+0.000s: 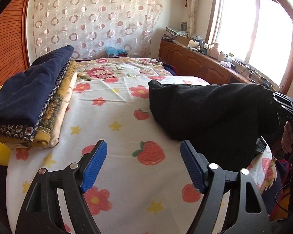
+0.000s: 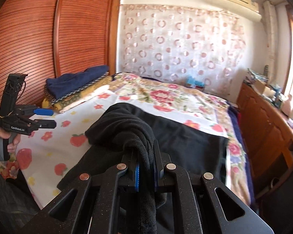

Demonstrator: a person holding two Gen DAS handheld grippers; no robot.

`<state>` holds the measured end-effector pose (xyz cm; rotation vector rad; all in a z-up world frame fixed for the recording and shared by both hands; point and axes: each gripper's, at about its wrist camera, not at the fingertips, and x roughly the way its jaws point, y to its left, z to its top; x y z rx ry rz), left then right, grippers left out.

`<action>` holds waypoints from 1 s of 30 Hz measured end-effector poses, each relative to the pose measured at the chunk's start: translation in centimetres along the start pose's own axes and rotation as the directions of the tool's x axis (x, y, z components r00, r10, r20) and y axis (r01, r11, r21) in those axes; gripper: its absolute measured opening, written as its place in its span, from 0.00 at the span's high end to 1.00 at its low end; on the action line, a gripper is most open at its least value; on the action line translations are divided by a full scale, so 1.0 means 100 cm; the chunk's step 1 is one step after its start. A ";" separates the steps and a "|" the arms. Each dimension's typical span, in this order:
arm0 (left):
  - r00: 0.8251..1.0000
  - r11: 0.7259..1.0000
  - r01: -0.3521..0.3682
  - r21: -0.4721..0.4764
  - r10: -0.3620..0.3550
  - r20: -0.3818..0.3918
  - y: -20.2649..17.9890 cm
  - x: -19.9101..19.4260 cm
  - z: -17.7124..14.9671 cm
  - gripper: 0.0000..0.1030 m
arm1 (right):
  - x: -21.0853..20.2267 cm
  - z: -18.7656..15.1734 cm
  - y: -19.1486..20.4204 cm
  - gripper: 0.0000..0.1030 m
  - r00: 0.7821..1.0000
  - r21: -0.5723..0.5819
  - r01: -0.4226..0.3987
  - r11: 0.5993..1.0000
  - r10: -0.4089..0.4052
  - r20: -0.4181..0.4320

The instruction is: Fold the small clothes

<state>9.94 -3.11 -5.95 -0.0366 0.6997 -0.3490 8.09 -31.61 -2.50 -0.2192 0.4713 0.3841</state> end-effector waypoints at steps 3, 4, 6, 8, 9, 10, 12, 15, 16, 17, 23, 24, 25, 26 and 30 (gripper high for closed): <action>1.000 1.000 0.013 0.020 -0.013 0.001 -0.011 0.002 0.004 0.24 | -0.016 -0.004 -0.010 0.91 1.000 0.029 0.023 0.999 -0.023 0.009; 1.000 0.999 0.021 0.031 -0.021 0.000 -0.016 0.004 0.006 0.24 | -0.021 -0.004 -0.012 0.91 0.999 0.038 0.030 0.999 -0.031 0.009; 1.000 0.999 0.027 0.044 -0.027 0.002 -0.023 0.005 0.007 0.24 | -0.029 -0.008 -0.015 0.91 0.999 0.049 0.049 0.998 -0.049 0.005; 0.999 0.998 0.037 0.058 -0.037 0.000 -0.030 0.006 0.008 0.24 | -0.030 -0.010 -0.015 0.91 0.998 0.057 0.068 0.996 -0.068 -0.005; 0.999 0.997 0.039 0.063 -0.039 -0.001 -0.032 0.007 0.009 0.24 | -0.031 -0.012 -0.016 0.90 0.997 0.064 0.080 0.995 -0.079 -0.013; 0.999 0.997 0.041 0.068 -0.041 -0.002 -0.035 0.007 0.009 0.24 | -0.028 -0.012 -0.014 0.91 0.996 0.072 0.091 0.993 -0.089 -0.024; 0.999 0.996 0.044 0.072 -0.044 -0.003 -0.038 0.008 0.010 0.24 | -0.022 -0.015 -0.016 0.91 0.994 0.096 0.104 0.990 -0.099 -0.054; 0.999 0.996 0.048 0.074 -0.048 -0.007 -0.042 0.012 0.013 0.24 | -0.012 -0.027 -0.017 0.90 0.987 0.132 0.128 0.983 -0.113 -0.117; 0.999 0.996 0.050 0.075 -0.049 -0.010 -0.043 0.013 0.014 0.24 | -0.009 -0.032 -0.017 0.90 0.985 0.148 0.126 0.981 -0.106 -0.134; 0.998 0.995 0.054 0.078 -0.053 -0.016 -0.045 0.015 0.015 0.24 | -0.005 -0.038 -0.018 0.90 0.983 0.169 0.127 0.977 -0.101 -0.155; 0.997 0.994 0.073 0.081 -0.070 -0.031 -0.054 0.024 0.017 0.24 | -0.003 -0.044 -0.007 0.86 0.979 0.212 0.122 0.969 -0.082 -0.189; 0.997 0.994 0.074 0.085 -0.071 -0.032 -0.056 0.026 0.017 0.24 | -0.007 -0.042 -0.007 0.86 0.978 0.215 0.127 0.968 -0.086 -0.190; 0.997 0.993 0.075 0.090 -0.073 -0.033 -0.058 0.027 0.017 0.24 | -0.009 -0.041 -0.005 0.85 0.978 0.218 0.125 0.968 -0.083 -0.191; 0.997 0.993 0.076 0.092 -0.074 -0.033 -0.059 0.027 0.017 0.24 | -0.012 -0.039 -0.004 0.85 0.978 0.222 0.124 0.967 -0.081 -0.194; 0.997 0.991 0.080 0.105 -0.078 -0.030 -0.062 0.027 0.020 0.24 | -0.033 -0.038 -0.012 0.85 0.975 0.196 0.136 0.971 -0.096 -0.198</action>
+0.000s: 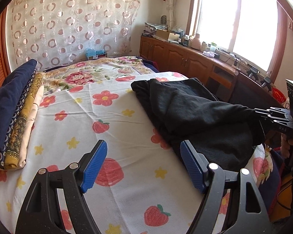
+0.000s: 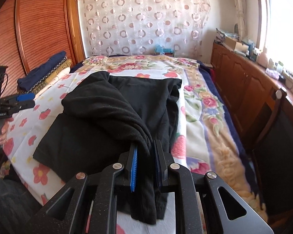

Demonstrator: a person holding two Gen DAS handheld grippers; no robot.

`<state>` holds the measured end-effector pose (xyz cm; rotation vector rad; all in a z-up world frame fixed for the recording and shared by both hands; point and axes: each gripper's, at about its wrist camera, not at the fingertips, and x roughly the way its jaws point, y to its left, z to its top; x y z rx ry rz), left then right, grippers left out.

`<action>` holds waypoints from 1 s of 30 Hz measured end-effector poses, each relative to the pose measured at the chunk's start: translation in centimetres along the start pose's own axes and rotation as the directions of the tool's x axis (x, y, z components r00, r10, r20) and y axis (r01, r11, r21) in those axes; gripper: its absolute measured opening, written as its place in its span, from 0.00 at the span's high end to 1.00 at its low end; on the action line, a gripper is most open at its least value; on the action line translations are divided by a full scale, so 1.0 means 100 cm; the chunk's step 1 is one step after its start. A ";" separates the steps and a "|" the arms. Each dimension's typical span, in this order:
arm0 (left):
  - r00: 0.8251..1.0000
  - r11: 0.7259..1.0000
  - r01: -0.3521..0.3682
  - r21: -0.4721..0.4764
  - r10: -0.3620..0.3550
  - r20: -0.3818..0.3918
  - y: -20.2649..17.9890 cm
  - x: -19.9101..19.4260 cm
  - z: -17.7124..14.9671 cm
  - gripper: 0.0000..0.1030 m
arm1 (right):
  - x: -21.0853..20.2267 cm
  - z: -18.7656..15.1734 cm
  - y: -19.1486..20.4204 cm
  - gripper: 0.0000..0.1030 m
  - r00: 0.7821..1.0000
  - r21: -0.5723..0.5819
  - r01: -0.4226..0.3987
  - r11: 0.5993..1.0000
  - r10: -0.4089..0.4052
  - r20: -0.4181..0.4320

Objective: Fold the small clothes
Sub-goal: 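Release the folded side with the right gripper and pull back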

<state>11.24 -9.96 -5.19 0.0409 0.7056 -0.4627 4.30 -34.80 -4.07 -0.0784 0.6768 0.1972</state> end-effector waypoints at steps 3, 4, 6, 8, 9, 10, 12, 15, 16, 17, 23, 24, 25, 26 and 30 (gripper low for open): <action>1.000 1.000 -0.003 0.003 0.003 -0.001 0.000 0.001 0.001 0.24 | -0.015 -0.004 -0.005 0.76 1.000 -0.006 0.011 1.000 -0.011 0.021; 1.000 1.000 -0.005 0.003 0.005 -0.003 0.001 0.002 0.002 0.24 | -0.018 -0.003 -0.004 0.69 0.999 -0.009 0.017 1.000 -0.016 0.033; 1.000 1.000 -0.008 0.008 0.008 -0.003 0.003 0.003 0.005 0.24 | -0.015 0.001 0.003 0.64 0.996 -0.026 0.050 0.998 -0.048 0.070; 1.000 1.000 -0.009 0.017 0.009 0.001 0.006 0.005 0.008 0.24 | -0.009 0.007 0.012 0.63 0.996 -0.051 0.038 0.998 -0.034 0.081; 1.000 1.000 -0.013 0.019 0.013 0.001 0.007 0.007 0.009 0.24 | -0.003 0.010 0.018 0.63 0.997 -0.064 0.018 0.998 -0.013 0.082; 1.000 1.000 -0.016 0.019 0.016 0.001 0.008 0.008 0.011 0.24 | 0.004 0.015 0.026 0.62 0.997 -0.076 0.001 0.997 0.005 0.082; 1.000 1.000 -0.013 0.008 0.013 -0.002 0.013 0.013 0.014 0.24 | 0.020 0.025 0.041 0.62 0.996 -0.097 -0.033 0.995 0.041 0.077; 1.000 1.000 -0.011 -0.003 0.011 -0.007 0.017 0.017 0.017 0.24 | 0.045 0.041 0.063 0.61 0.993 -0.130 -0.096 0.987 0.104 0.061; 1.000 1.000 -0.011 -0.002 0.011 -0.008 0.017 0.017 0.017 0.24 | 0.050 0.046 0.071 0.61 0.991 -0.147 -0.111 0.983 0.121 0.060; 1.000 1.000 -0.012 -0.001 0.012 -0.009 0.018 0.018 0.018 0.24 | 0.056 0.051 0.078 0.61 0.989 -0.164 -0.126 0.978 0.137 0.057; 1.000 1.000 -0.015 -0.005 0.015 -0.010 0.024 0.018 0.021 0.24 | 0.088 0.070 0.112 0.61 0.974 -0.242 -0.222 0.945 0.229 -0.001; 1.000 1.000 -0.014 -0.009 0.014 -0.010 0.026 0.018 0.022 0.24 | 0.091 0.072 0.115 0.61 0.971 -0.247 -0.234 0.940 0.239 -0.008; 1.000 1.000 -0.013 -0.013 0.013 -0.010 0.028 0.018 0.022 0.24 | 0.096 0.075 0.117 0.61 0.968 -0.250 -0.246 0.936 0.250 -0.017; 1.000 1.000 -0.011 -0.016 0.011 -0.013 0.031 0.018 0.023 0.24 | 0.104 0.081 0.119 0.61 0.965 -0.252 -0.259 0.932 0.260 -0.029; 1.000 1.000 -0.019 -0.016 0.018 -0.022 0.040 0.022 0.022 0.24 | 0.121 0.085 0.121 0.61 0.957 -0.255 -0.289 0.923 0.279 -0.077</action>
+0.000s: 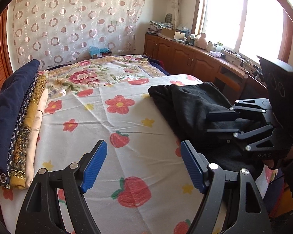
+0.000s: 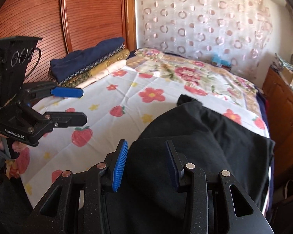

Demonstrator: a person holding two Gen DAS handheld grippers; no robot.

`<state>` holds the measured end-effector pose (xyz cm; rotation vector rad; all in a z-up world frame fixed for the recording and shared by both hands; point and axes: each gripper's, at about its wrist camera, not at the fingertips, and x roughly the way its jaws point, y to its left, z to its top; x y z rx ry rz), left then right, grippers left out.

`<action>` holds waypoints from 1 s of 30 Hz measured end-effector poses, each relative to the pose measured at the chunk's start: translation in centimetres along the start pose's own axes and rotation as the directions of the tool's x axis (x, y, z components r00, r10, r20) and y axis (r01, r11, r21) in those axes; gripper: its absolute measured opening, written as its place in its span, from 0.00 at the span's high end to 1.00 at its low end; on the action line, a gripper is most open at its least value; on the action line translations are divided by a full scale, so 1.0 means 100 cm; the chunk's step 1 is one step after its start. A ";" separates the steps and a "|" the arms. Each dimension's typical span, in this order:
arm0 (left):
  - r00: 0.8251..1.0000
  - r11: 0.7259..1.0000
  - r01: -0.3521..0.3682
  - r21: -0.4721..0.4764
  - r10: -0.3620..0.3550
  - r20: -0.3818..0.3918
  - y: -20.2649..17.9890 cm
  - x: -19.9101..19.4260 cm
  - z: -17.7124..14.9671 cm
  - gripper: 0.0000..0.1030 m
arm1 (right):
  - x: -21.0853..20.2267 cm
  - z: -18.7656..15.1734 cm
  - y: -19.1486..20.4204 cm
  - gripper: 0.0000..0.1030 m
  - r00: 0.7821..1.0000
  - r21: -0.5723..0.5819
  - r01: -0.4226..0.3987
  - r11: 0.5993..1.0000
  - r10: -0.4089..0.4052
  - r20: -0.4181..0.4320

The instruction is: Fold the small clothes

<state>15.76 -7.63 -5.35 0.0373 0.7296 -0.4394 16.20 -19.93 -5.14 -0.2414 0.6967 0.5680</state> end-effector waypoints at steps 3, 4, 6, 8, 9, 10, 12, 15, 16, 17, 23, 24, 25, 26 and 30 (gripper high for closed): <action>1.000 1.000 0.003 -0.014 -0.003 -0.011 0.008 0.005 -0.001 0.24 | 0.005 0.004 -0.002 0.61 0.999 0.001 -0.014 1.000 0.014 -0.048; 1.000 1.000 0.004 -0.016 -0.004 -0.016 0.010 0.007 -0.001 0.24 | 0.006 0.005 -0.003 0.61 0.998 0.000 -0.023 1.000 0.023 -0.055; 1.000 1.000 0.006 -0.019 -0.007 -0.025 0.014 0.012 0.000 0.24 | 0.005 0.010 -0.001 0.61 0.997 -0.015 -0.013 1.000 0.012 -0.070; 0.999 1.000 0.012 -0.022 -0.013 -0.030 0.016 0.016 0.001 0.24 | 0.011 0.011 -0.002 0.58 0.995 -0.019 -0.011 1.000 0.009 -0.096; 0.999 1.000 0.014 -0.023 -0.015 -0.031 0.017 0.017 0.002 0.24 | 0.015 0.013 -0.004 0.58 0.993 -0.018 -0.011 1.000 0.009 -0.114; 0.999 1.000 0.016 -0.023 -0.017 -0.033 0.017 0.019 0.003 0.24 | 0.018 0.011 -0.003 0.58 0.992 -0.020 -0.007 1.000 0.005 -0.128; 0.999 0.999 0.020 -0.025 -0.021 -0.040 0.019 0.023 0.005 0.24 | 0.025 0.012 -0.005 0.58 0.990 -0.032 0.011 0.999 -0.016 -0.140; 0.998 0.999 0.024 -0.027 -0.025 -0.051 0.022 0.028 0.006 0.24 | 0.024 0.016 -0.009 0.75 0.991 -0.023 -0.010 1.000 0.007 -0.130; 0.998 0.999 0.025 -0.026 -0.027 -0.055 0.021 0.031 0.007 0.24 | 0.021 0.018 -0.011 0.90 0.992 -0.020 -0.016 1.000 0.013 -0.127; 0.998 0.999 0.026 -0.026 -0.028 -0.056 0.021 0.031 0.007 0.24 | 0.020 0.020 -0.013 0.93 0.992 -0.021 -0.025 0.999 0.022 -0.123; 0.997 0.999 0.039 -0.003 -0.039 -0.071 0.013 0.044 0.015 0.24 | -0.026 0.030 -0.043 0.96 0.998 -0.040 0.050 0.998 -0.052 -0.043; 0.996 0.999 0.044 0.000 -0.044 -0.074 0.011 0.046 0.017 0.24 | -0.034 0.034 -0.056 0.96 0.997 -0.030 0.072 0.997 -0.073 -0.028; 0.996 0.999 0.048 0.004 -0.048 -0.076 0.009 0.048 0.018 0.24 | -0.038 0.037 -0.066 0.96 0.995 -0.026 0.099 0.995 -0.100 -0.021; 0.996 0.999 0.053 0.012 -0.052 -0.078 0.006 0.050 0.020 0.24 | -0.041 0.039 -0.076 0.96 0.992 -0.021 0.122 0.992 -0.123 -0.019; 0.995 0.997 0.063 0.036 -0.060 -0.079 -0.006 0.056 0.029 0.24 | -0.045 0.043 -0.119 0.96 0.983 0.028 0.185 0.982 -0.185 -0.006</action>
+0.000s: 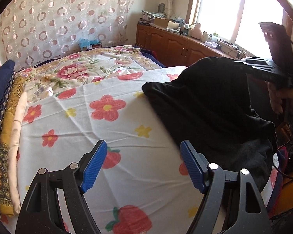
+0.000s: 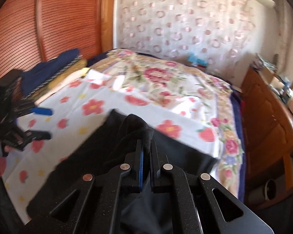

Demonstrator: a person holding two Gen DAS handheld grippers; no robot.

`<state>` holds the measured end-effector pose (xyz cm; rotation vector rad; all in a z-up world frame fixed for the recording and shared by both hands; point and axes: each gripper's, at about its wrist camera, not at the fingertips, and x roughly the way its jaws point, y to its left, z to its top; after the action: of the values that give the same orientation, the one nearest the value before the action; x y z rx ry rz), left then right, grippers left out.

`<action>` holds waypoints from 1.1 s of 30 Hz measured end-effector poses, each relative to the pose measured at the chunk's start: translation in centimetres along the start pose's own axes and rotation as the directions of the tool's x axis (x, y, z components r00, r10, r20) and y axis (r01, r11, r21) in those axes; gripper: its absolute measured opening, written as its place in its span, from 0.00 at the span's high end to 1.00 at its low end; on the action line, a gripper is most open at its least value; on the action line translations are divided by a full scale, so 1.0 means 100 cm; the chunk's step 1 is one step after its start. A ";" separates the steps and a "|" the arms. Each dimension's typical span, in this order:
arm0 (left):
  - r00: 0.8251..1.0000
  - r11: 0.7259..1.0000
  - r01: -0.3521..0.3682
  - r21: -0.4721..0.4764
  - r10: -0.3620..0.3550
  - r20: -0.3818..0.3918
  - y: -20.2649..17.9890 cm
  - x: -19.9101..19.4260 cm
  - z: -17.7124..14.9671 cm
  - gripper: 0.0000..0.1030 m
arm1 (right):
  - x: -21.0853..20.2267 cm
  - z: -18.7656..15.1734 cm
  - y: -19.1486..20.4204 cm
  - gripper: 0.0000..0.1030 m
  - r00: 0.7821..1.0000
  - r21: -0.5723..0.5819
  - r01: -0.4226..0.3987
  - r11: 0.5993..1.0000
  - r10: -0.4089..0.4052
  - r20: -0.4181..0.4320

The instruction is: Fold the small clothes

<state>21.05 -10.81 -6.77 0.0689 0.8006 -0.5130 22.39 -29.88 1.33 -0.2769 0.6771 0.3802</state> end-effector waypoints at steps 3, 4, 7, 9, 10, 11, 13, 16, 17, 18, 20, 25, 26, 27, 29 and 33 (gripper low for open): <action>1.000 1.000 -0.006 0.016 0.007 -0.005 -0.005 0.006 0.006 0.24 | 0.009 -0.002 -0.022 0.96 0.999 0.046 0.045 0.998 -0.044 -0.015; 1.000 1.000 -0.002 0.019 0.002 -0.009 -0.007 0.009 0.007 0.24 | 0.015 -0.005 -0.032 0.96 0.996 0.070 0.086 0.994 -0.084 -0.033; 1.000 0.999 -0.006 0.035 0.006 -0.016 -0.013 0.018 0.013 0.24 | 0.032 -0.014 -0.054 0.95 0.993 0.139 0.108 0.984 -0.100 -0.059; 1.000 0.999 -0.004 0.040 0.005 -0.021 -0.015 0.023 0.016 0.24 | 0.039 -0.018 -0.058 0.95 0.990 0.152 0.128 0.980 -0.117 -0.077; 1.000 0.999 -0.005 0.041 0.006 -0.025 -0.015 0.026 0.018 0.24 | 0.041 -0.020 -0.059 0.95 0.988 0.153 0.142 0.978 -0.131 -0.083; 1.000 0.999 -0.005 0.042 0.006 -0.028 -0.016 0.029 0.021 0.24 | 0.043 -0.019 -0.059 0.95 0.984 0.153 0.166 0.974 -0.153 -0.090; 0.999 0.999 -0.006 0.046 0.007 -0.032 -0.017 0.036 0.027 0.24 | 0.044 -0.017 -0.062 0.92 0.973 0.149 0.220 0.964 -0.206 -0.103; 0.999 0.998 -0.010 0.059 0.012 -0.034 -0.019 0.045 0.038 0.24 | 0.038 -0.006 -0.065 0.88 0.966 0.177 0.251 0.952 -0.236 -0.102; 0.999 0.998 -0.011 0.067 0.013 -0.035 -0.020 0.051 0.043 0.24 | 0.036 -0.004 -0.064 0.88 0.971 0.194 0.233 0.953 -0.219 -0.091; 0.999 0.997 -0.013 0.072 0.016 -0.040 -0.021 0.055 0.048 0.24 | 0.034 -0.002 -0.058 0.88 0.976 0.200 0.214 0.956 -0.202 -0.079; 0.999 0.996 -0.014 0.083 0.019 -0.049 -0.021 0.066 0.054 0.24 | 0.031 -0.001 -0.048 0.84 0.983 0.201 0.183 0.962 -0.174 -0.060; 0.996 0.995 -0.024 0.095 0.032 -0.084 -0.020 0.089 0.061 0.24 | 0.041 -0.009 -0.028 0.64 0.996 0.199 0.075 0.977 -0.064 -0.063; 0.993 0.995 -0.046 0.094 0.055 -0.103 -0.020 0.097 0.062 0.24 | 0.045 -0.010 -0.023 0.63 0.997 0.194 0.056 0.979 -0.043 -0.069; 0.992 0.995 -0.050 0.090 0.060 -0.112 -0.019 0.100 0.063 0.24 | 0.049 -0.010 -0.016 0.62 0.997 0.189 0.036 0.981 -0.022 -0.075; 0.991 0.995 -0.045 0.084 0.055 -0.121 -0.018 0.106 0.064 0.24 | 0.061 -0.010 -0.007 0.61 0.995 0.180 0.023 0.983 -0.005 -0.100; 0.989 0.996 -0.047 0.076 0.057 -0.133 -0.016 0.112 0.063 0.24 | 0.089 -0.015 -0.011 0.61 0.984 0.197 0.045 0.979 -0.009 -0.180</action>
<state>31.06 -18.41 -10.02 0.1927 0.9103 -0.4918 28.40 -29.22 -5.41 -0.1291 0.8809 0.2598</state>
